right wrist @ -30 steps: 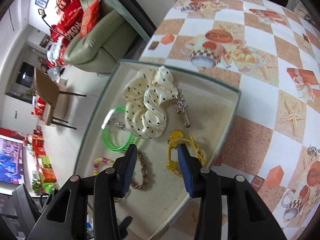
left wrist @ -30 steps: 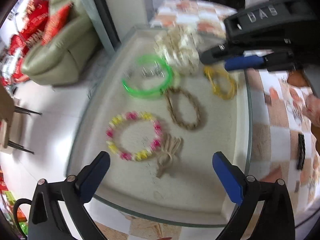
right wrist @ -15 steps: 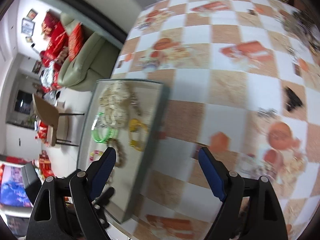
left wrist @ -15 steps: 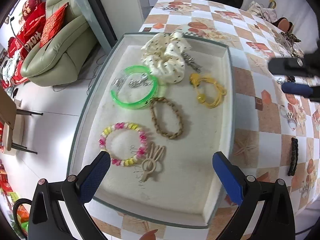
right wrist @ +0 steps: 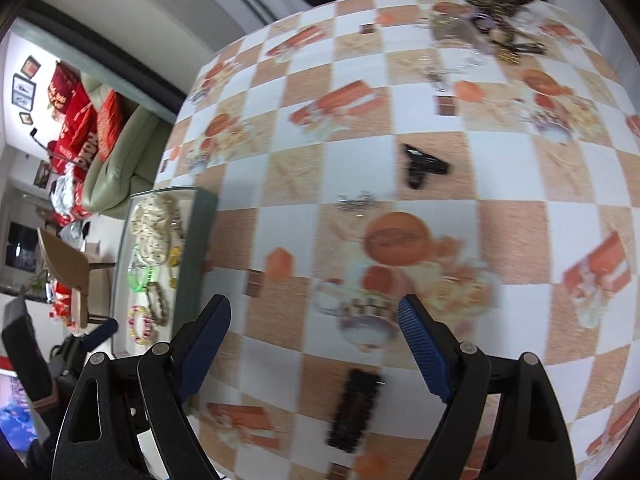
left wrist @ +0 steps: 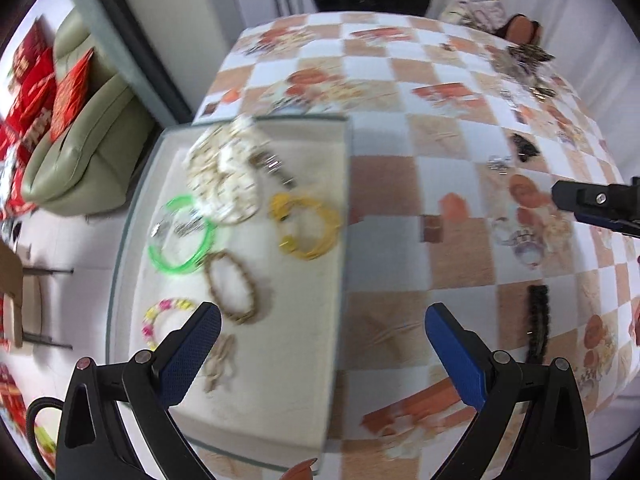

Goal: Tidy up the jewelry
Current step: 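Move both open tools back over the table, then grasp the black beaded hair clip with the left tool while the right tool grasps the black claw clip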

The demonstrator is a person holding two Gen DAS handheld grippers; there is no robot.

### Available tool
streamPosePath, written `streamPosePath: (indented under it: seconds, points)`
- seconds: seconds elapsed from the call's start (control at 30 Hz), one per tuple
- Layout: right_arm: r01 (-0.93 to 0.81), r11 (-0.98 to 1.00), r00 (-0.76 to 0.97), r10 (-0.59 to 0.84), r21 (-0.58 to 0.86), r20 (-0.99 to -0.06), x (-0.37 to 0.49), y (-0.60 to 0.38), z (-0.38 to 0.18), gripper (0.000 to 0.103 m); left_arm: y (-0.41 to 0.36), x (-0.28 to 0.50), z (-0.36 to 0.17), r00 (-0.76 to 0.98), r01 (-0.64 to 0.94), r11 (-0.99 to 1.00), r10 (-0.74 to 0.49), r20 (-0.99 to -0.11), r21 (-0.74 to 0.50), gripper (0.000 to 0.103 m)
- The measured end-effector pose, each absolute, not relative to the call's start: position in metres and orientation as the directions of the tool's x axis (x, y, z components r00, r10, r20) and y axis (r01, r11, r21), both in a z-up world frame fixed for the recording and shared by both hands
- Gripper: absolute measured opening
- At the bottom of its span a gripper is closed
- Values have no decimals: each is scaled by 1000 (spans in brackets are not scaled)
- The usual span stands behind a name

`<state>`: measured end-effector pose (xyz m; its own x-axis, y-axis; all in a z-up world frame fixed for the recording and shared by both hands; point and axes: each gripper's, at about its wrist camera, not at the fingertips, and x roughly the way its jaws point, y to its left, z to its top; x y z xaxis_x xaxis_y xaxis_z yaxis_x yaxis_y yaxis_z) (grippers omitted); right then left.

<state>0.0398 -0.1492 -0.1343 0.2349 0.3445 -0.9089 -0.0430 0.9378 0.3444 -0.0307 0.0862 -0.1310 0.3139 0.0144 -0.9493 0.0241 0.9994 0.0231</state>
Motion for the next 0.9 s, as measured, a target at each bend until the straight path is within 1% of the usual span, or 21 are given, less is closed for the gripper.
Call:
streamPosePath:
  seconds: [0.27,0.5,0.67,0.9]
  points:
    - [20,957,201,278,288,-939,41,-199,-142,88,29,-26,-135,305,135,990,-68,-950,-28,103]
    - [43,967,188,240,252,-952,45,-229,-150,88,-11,-33,-150,242,209,974,-143,-960,-92,103]
    - [15,975,177,216,222,-960,52,-233,-153,88,-36,-39,-158,204,236,963,-178,-963,-129,103]
    - [-91,980,187,190,176,-964,76,-219,-152,88,-60,-43,-170,165,226,960,-203,-965,-164,103]
